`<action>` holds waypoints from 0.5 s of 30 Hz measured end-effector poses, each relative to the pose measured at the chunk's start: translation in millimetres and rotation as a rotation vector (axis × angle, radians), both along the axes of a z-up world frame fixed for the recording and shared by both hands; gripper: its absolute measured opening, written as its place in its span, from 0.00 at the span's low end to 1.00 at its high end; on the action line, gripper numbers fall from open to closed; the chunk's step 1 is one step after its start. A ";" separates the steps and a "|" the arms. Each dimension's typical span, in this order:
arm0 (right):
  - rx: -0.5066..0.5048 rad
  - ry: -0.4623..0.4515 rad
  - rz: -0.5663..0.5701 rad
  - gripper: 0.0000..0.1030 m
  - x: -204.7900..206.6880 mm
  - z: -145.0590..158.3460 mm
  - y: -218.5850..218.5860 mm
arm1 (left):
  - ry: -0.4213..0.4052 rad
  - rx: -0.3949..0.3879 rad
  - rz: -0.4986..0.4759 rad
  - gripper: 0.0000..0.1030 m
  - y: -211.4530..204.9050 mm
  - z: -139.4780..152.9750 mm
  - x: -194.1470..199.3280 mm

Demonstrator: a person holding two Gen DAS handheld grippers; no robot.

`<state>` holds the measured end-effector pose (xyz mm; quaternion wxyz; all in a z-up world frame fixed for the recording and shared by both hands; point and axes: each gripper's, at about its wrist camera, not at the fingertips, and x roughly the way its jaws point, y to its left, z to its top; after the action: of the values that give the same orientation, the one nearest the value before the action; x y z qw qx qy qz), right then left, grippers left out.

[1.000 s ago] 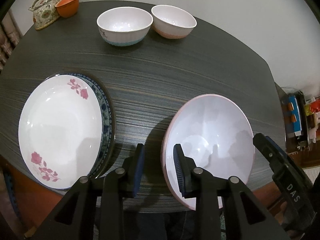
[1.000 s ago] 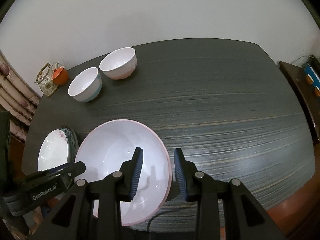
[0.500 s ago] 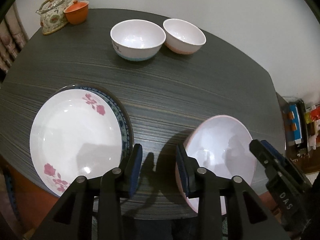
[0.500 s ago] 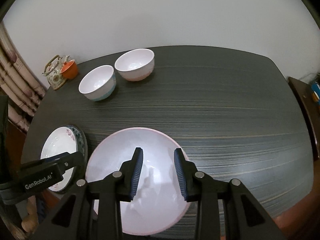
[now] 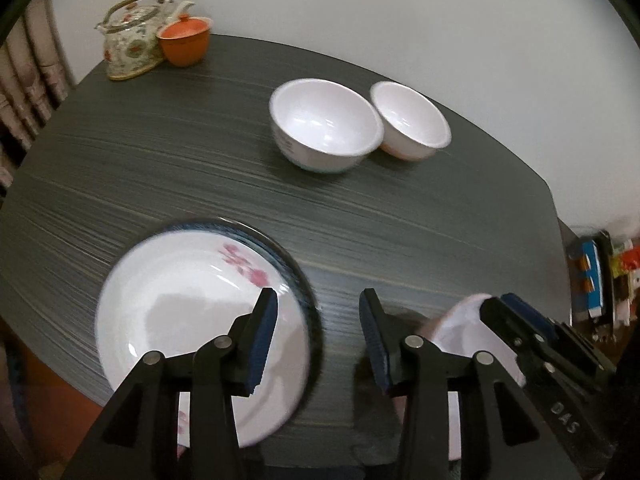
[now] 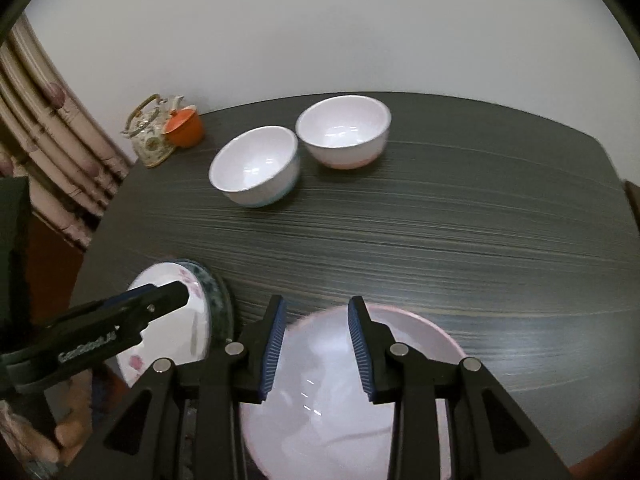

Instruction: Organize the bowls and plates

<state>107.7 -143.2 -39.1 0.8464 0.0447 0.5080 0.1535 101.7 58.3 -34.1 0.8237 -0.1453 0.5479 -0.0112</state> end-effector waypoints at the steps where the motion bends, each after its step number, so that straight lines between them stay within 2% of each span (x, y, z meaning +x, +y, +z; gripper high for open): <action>1: 0.010 0.012 0.002 0.32 4.6 -0.2 3.1 | 0.001 0.004 0.010 0.38 5.6 -0.6 2.8; 7: 0.061 0.071 -0.006 0.32 39.5 -2.4 17.0 | -0.001 0.017 0.074 0.38 44.1 -3.5 29.8; 15: 0.038 0.110 -0.039 0.32 99.2 -8.1 40.1 | 0.015 -0.024 0.098 0.38 73.6 -8.1 82.8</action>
<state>206.9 -103.1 -47.2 0.8190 0.0790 0.5498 0.1441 184.4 131.9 -42.2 0.8173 -0.1818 0.5463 0.0236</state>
